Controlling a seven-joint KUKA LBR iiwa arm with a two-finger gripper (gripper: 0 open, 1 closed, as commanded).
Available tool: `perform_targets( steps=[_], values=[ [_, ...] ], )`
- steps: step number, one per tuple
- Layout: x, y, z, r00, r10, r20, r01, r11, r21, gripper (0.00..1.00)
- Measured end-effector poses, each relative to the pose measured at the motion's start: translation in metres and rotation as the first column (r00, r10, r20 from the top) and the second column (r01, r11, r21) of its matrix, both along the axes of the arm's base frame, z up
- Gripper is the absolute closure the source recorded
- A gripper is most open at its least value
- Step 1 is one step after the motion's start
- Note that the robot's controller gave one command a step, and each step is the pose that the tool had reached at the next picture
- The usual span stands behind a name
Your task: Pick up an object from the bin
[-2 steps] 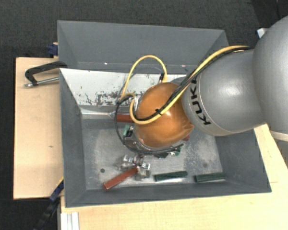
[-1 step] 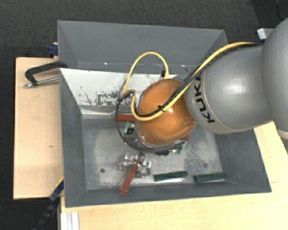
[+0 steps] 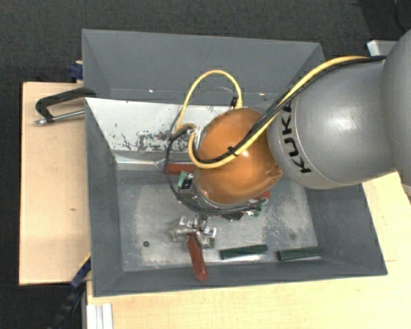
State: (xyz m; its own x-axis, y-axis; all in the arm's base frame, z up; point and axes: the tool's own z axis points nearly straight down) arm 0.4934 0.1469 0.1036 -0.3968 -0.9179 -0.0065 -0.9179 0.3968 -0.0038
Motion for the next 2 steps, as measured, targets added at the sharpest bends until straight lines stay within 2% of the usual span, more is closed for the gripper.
perform_targets(
  steps=[2],
  values=[
    [0.0003, 0.0008, 0.0094, 1.0, -0.001, 0.0, 0.001, 1.0, 0.0, 1.0]
  ],
)
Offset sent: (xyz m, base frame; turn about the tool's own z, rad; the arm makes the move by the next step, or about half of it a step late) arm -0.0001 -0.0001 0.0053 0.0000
